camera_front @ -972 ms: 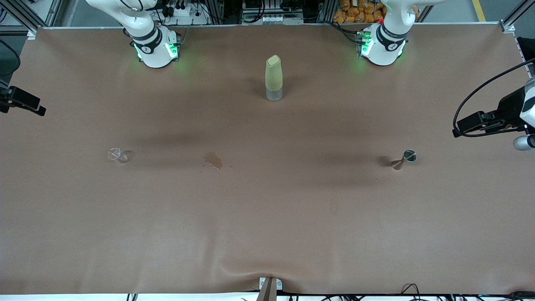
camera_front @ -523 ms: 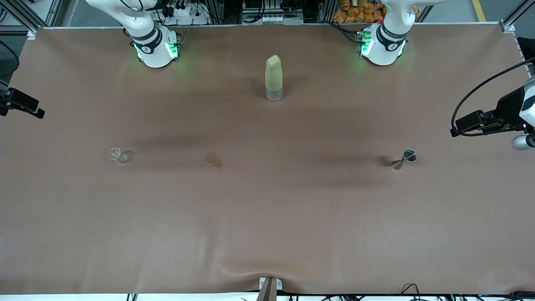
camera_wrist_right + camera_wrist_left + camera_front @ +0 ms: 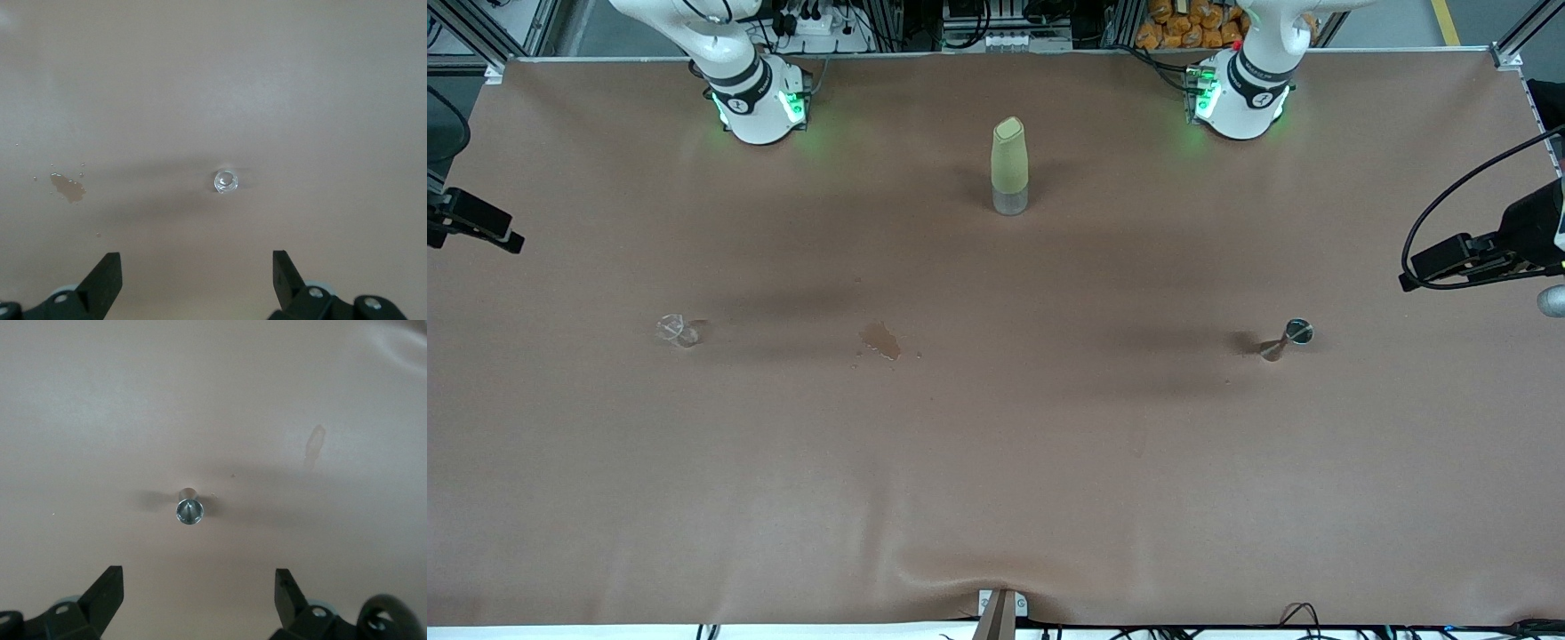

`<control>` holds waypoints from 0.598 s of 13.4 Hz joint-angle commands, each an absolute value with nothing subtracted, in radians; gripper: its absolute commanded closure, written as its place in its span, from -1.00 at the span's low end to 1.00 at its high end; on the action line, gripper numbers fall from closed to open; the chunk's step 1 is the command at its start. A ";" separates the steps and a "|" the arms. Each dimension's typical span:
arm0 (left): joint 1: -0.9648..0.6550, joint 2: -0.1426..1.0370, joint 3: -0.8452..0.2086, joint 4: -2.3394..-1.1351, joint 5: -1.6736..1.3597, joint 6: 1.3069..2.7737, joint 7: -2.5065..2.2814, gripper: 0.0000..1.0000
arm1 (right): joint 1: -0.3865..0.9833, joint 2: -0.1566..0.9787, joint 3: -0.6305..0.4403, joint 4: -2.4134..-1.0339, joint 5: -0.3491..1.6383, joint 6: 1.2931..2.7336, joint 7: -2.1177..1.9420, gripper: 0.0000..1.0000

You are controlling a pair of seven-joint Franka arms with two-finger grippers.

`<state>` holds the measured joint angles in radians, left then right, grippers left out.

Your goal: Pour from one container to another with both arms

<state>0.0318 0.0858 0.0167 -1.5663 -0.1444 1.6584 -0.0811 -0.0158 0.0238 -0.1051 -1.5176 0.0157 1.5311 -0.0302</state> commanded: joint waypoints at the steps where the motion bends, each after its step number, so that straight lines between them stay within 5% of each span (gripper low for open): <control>1: 0.067 0.066 0.020 -1.562 -0.156 1.626 -0.081 -1.00 | -0.012 0.009 -0.110 -1.536 0.028 1.543 -0.035 -1.00; 8: 0.132 0.058 0.021 -1.562 -0.150 1.594 -0.086 -1.00 | -0.011 0.014 -0.110 -1.525 0.028 1.519 -0.020 -1.00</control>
